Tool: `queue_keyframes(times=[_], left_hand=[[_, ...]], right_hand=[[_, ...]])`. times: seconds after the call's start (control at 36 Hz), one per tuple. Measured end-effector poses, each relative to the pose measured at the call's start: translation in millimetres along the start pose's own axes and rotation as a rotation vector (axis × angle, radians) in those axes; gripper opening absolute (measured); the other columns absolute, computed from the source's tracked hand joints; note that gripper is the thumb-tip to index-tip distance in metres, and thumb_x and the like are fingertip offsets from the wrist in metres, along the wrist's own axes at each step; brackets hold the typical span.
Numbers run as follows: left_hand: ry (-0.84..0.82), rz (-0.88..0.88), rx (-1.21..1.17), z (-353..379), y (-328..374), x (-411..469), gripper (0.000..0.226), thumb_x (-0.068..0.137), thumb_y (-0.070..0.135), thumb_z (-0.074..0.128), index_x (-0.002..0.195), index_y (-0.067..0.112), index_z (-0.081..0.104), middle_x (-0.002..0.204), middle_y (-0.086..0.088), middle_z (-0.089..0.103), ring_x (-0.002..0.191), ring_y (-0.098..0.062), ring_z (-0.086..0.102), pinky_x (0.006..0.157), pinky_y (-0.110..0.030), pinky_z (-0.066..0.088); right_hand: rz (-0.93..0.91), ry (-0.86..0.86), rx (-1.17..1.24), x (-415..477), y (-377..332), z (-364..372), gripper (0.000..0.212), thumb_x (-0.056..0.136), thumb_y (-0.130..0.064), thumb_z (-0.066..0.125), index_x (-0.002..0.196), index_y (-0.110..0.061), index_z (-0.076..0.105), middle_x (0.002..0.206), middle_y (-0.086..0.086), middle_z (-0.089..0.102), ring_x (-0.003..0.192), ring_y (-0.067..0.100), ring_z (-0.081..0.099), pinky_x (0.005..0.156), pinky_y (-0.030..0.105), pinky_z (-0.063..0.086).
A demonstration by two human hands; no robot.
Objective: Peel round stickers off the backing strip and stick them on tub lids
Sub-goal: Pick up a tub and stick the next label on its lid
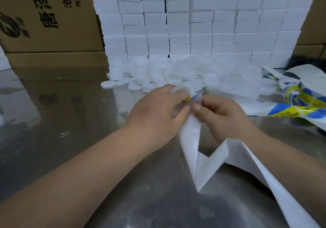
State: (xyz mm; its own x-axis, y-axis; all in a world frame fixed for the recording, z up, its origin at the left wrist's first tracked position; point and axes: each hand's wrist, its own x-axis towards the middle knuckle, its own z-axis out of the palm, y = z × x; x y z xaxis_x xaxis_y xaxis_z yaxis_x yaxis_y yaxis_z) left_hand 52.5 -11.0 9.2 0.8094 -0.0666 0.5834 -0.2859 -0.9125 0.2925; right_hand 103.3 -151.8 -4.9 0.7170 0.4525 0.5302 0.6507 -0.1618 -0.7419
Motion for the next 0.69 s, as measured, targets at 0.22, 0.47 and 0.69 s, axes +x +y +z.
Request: queue_keyframes(times=[0.22,0.47,0.69], left_hand=[[0.038,0.019,-0.102,-5,-7,-7,0.019,0.083,0.042,0.058,0.093,0.032,0.071,0.089,0.008,0.060,0.086,-0.008,0.051,0.071,-0.025,0.039],[0.037,-0.254,-0.773,-4,-1,-8,0.025,0.079,0.014,0.066,0.060,0.029,0.072,0.069,0.007,0.068,0.061,0.003,0.059,0.054,-0.010,0.045],[0.393,-0.455,-0.670,-8,-13,1,0.029,0.087,0.028,0.059,0.060,0.029,0.066,0.058,0.020,0.061,0.055,0.008,0.050,0.051,-0.004,0.036]], right_hand=[[0.034,-0.140,0.088,-3,-4,-7,0.026,0.091,-0.007,0.051,0.091,0.017,0.060,0.093,0.038,0.057,0.090,0.048,0.055,0.082,0.050,0.045],[0.069,-0.208,0.235,-4,-10,-8,0.021,0.072,-0.030,0.055,0.080,-0.021,0.072,0.079,-0.001,0.072,0.079,0.005,0.063,0.078,0.020,0.048],[0.040,-0.105,0.041,-1,-2,-11,0.022,0.090,-0.011,0.054,0.087,0.008,0.066,0.089,0.036,0.058,0.071,0.040,0.054,0.068,0.029,0.036]])
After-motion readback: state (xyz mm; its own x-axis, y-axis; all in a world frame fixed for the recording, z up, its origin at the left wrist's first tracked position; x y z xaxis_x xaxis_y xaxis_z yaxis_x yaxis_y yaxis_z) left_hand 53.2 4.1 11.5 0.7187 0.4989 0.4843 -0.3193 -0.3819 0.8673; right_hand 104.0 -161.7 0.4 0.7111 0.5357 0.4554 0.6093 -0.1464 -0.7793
